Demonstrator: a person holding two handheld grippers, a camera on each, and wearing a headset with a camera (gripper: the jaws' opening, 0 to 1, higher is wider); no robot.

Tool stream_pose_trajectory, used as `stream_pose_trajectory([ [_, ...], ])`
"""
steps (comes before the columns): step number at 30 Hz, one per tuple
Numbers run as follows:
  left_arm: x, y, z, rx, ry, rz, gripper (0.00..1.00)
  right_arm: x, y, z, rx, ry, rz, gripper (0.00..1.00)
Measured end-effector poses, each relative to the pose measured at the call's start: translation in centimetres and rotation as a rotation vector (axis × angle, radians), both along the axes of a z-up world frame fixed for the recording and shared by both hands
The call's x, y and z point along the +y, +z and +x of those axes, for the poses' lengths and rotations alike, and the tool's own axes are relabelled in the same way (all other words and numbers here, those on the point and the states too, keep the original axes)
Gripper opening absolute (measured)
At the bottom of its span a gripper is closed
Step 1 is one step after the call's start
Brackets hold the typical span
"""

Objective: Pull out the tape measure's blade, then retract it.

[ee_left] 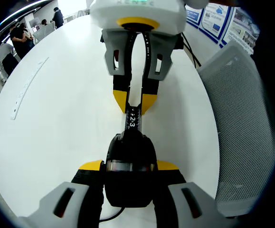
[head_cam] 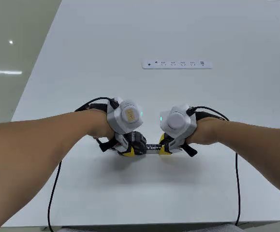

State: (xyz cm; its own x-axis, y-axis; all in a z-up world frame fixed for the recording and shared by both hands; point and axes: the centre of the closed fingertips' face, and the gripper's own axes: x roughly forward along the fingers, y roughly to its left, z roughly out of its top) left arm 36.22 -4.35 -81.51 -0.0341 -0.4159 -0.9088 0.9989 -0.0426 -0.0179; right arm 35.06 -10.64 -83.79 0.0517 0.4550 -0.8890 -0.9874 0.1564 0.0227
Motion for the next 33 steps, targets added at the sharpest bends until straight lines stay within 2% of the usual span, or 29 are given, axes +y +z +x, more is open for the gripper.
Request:
stream_pose_trajectory([
  [33, -0.2, 0.0, 0.0, 0.001, 0.008, -0.008, 0.36, -1.4, 0.1, -0.1, -0.003, 0.009, -0.009, 0.12],
])
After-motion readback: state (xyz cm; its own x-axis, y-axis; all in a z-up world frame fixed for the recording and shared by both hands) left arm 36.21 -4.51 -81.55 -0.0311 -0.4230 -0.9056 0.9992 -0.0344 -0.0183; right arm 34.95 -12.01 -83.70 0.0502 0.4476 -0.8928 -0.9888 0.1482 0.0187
